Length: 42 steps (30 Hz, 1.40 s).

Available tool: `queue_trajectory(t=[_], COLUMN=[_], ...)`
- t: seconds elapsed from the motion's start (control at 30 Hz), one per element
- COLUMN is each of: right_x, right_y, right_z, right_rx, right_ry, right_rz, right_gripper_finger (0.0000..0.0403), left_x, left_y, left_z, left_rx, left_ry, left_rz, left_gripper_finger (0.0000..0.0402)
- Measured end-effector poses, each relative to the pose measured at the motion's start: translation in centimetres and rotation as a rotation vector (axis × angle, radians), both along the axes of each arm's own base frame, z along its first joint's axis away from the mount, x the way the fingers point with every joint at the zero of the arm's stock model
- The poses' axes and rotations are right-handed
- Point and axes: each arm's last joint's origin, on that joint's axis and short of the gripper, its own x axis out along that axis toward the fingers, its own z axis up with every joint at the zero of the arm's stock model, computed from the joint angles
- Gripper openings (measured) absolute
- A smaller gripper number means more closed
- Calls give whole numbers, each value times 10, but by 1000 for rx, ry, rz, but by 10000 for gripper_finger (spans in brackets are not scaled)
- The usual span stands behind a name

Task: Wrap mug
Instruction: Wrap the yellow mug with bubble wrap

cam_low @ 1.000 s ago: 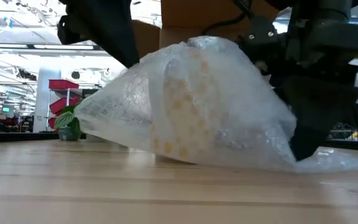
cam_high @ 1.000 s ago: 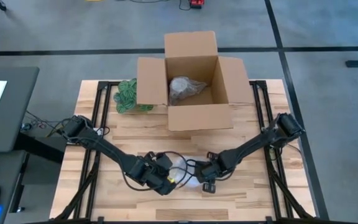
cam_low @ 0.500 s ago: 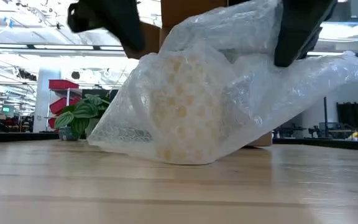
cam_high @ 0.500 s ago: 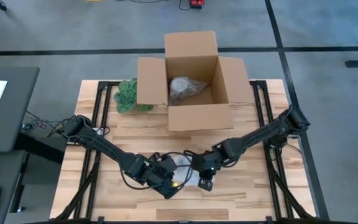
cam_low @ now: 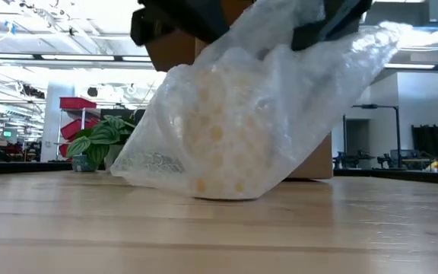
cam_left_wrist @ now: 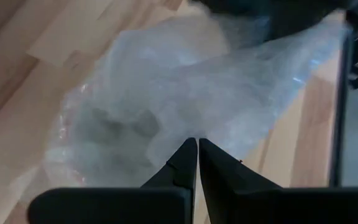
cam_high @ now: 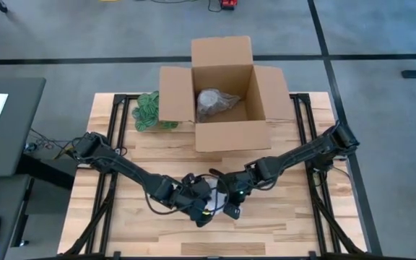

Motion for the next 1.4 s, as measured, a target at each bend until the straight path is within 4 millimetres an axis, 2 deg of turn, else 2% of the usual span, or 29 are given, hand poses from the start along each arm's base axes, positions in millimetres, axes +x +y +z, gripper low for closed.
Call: queue_trajectory(t=[0.1,0.23,0.4,0.47,0.7,0.83,0.9,1.0,1.2,1.27,1.4], right_x=[2,2,1,1,1,1,1,1,0,-6,-9], right_y=[1,1,5,5,5,6,6,6,5,7,13], right_z=[2,2,2,2,3,3,3,3,2,-2,-1], right_rx=[22,46,71,78,85,85,85,85,89,67,72], right_ry=[-13,-6,6,13,16,13,13,18,38,111,116], right_rz=[-19,-33,-33,-42,-49,-47,-46,-48,-61,-62,-53], right_gripper_finger=[1,1,1,1,1,1,1,1,1,1,1], left_x=[1,1,0,-2,-18,-25,-21,-9,8,11,10], left_y=[6,15,20,20,21,23,22,24,32,33,38], left_z=[-10,-32,-35,-27,32,59,64,50,0,-6,-16], left_rx=[-4,-45,-124,-155,-344,-413,-411,-386,-352,-342,-266], left_ry=[4,4,22,40,22,-85,-158,-184,-42,-29,22], left_rz=[19,80,106,91,66,59,41,37,127,127,175], left_gripper_finger=[0,0,0,0,0,0,0,0,0,0,0])
